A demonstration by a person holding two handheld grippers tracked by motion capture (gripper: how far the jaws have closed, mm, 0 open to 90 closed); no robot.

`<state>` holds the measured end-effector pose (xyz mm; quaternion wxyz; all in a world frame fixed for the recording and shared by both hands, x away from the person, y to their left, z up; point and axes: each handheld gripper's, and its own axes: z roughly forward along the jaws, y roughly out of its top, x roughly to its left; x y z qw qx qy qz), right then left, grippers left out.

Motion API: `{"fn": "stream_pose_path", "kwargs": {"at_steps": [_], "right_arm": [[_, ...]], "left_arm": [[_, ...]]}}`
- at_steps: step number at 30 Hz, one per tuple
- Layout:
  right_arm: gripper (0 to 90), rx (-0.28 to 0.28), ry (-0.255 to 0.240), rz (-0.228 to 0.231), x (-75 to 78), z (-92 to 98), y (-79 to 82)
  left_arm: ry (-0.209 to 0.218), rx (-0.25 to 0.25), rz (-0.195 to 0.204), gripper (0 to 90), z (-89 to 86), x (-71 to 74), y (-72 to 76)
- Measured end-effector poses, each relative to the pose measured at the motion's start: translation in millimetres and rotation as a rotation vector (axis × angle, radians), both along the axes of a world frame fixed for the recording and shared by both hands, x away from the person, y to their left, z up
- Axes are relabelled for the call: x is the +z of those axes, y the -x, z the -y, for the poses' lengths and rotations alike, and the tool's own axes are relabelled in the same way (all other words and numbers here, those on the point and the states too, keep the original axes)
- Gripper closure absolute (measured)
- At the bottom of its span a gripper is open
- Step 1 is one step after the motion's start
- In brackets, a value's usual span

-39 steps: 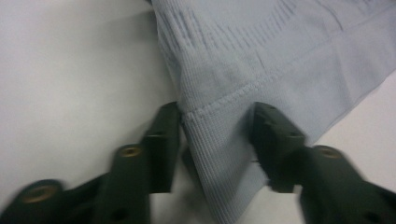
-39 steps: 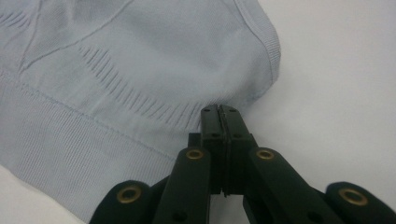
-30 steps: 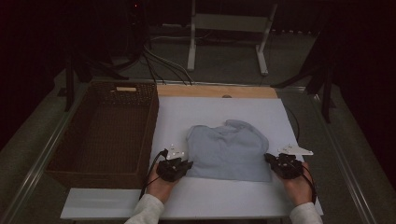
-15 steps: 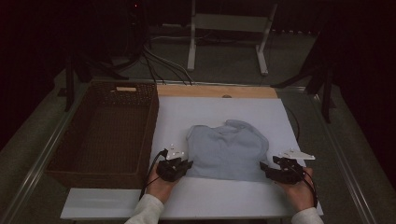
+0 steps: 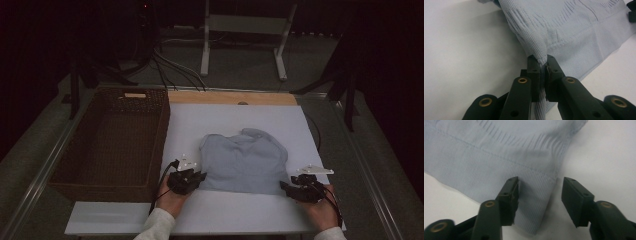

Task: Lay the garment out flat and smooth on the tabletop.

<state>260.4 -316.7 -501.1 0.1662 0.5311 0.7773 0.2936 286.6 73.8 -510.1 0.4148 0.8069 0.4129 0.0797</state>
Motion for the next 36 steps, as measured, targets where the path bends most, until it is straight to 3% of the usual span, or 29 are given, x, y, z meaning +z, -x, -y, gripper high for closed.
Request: {"fn": "stream_pose_path", "kwargs": {"at_steps": [9,12,13,18,23,36], "right_arm": [[58.3,0.0,-0.002,-0.037,-3.2,0.7,0.8],[64.6,0.006,-0.013,-0.056,-3.3,0.5,1.0],[73.0,0.011,-0.012,-0.063,-2.5,-0.1,0.9],[85.3,0.018,-0.011,-0.061,-0.1,0.4,0.9],[86.2,0.005,-0.034,-0.031,8.1,3.5,3.4],[86.2,0.01,-0.049,-0.003,17.2,4.5,15.2]], "left_arm": [[-0.009,0.006,-0.019,78.8,-4.4,-2.4,5.9],[-0.01,0.006,-0.052,76.0,-5.3,-4.9,7.6],[-0.012,0.003,-0.061,78.8,-5.5,-5.6,8.0],[-0.004,-0.016,-0.061,86.1,-5.1,-1.3,9.1],[0.033,-0.019,-0.057,86.6,-8.7,5.5,9.5],[0.065,-0.034,-0.061,86.6,-13.5,16.3,17.7]]}}
